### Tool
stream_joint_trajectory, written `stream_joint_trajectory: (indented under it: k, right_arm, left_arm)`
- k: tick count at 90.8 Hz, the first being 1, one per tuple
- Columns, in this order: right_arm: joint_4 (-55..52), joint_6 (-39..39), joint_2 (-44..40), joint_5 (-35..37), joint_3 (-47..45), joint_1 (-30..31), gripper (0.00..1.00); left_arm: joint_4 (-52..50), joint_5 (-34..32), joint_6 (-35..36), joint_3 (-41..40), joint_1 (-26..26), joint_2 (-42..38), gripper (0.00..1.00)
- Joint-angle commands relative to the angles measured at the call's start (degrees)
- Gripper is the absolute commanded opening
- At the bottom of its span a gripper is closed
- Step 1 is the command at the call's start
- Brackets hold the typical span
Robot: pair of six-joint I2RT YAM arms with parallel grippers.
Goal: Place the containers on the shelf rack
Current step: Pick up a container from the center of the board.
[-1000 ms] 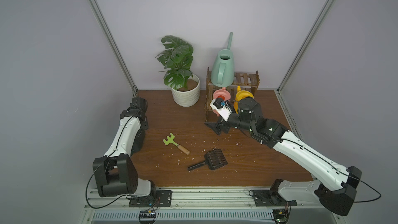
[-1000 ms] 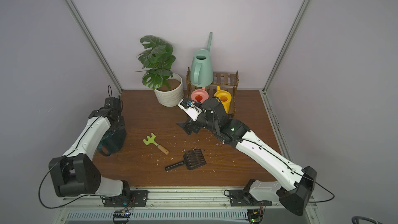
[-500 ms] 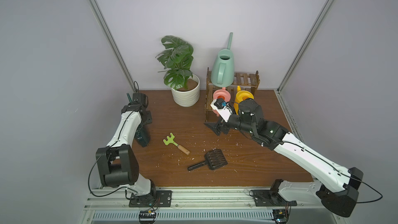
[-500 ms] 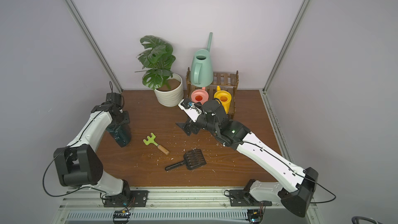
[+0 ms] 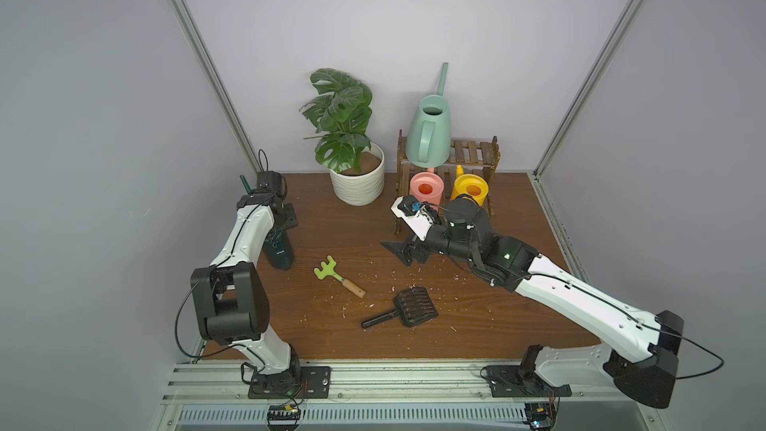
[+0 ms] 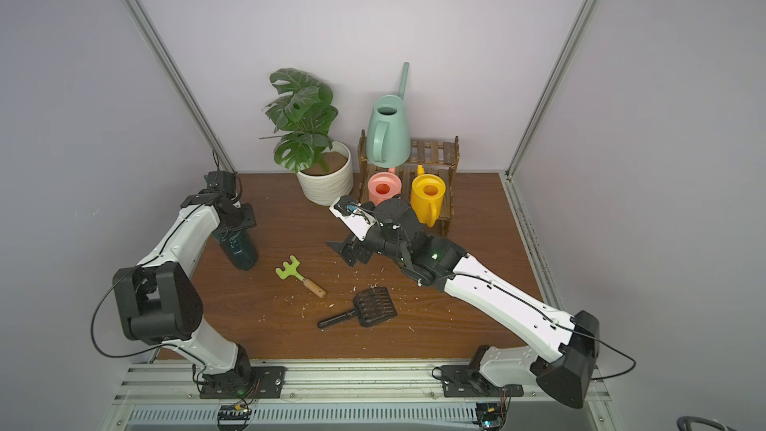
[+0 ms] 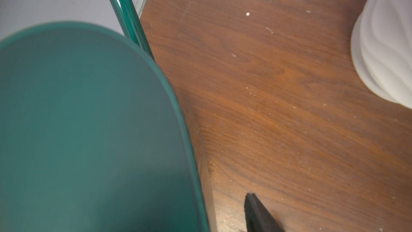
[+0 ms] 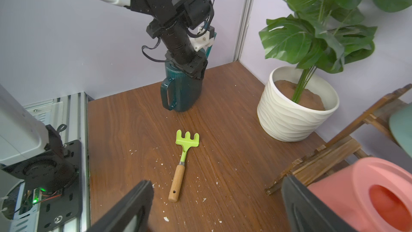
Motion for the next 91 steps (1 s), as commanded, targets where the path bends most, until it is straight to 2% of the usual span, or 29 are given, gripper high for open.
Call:
stream_joint_trajectory:
  k: [1,11,24,53,70,81,83,85,91]
  right_arm:
    - [4.8,1.5,5.0,3.8,0.3,3.8,0.91]
    - [10.9,4.2,11.5,8.2,1.9,7.9,0.90]
    - [18.4,7.7,16.8,11.3,2.1,10.4,0.91]
    - [25.0,9.6,25.4,12.9,4.8,12.8,0.94]
    - [27.1,10.3,31.4,13.7,9.1,15.0,0.94]
    - [28.4,10.3,36.8,14.4,13.6,16.8,0.94]
    - [28.8,10.5,37.7,14.3,14.5,17.0,0.93]
    - [29.2,10.8,38.8,14.3,15.5,17.1,0.93]
    - [29.9,11.5,42.8,14.1,18.9,17.4,0.93]
  left_arm:
    - [0.9,1.4,-0.3,1.4,0.6,-0.1,0.57]
    - [0.9,1.7,-0.3,0.3,0.6,-1.2,0.62]
    - [0.7,2.1,-0.8,-2.6,0.6,-4.8,0.68]
    - [0.3,3.5,0.2,-8.0,0.7,-16.2,0.79]
    - [-1.3,6.1,-0.4,-6.5,0.6,-22.4,0.81]
    - [-2.8,6.2,-1.2,-3.7,0.6,-27.2,0.89]
    - [-3.1,5.8,-1.3,-3.0,0.6,-27.8,0.97]
    - [-3.2,5.4,-1.4,-2.2,0.6,-28.2,1.00]
    - [-3.6,3.3,-1.5,0.0,0.6,-28.6,0.99]
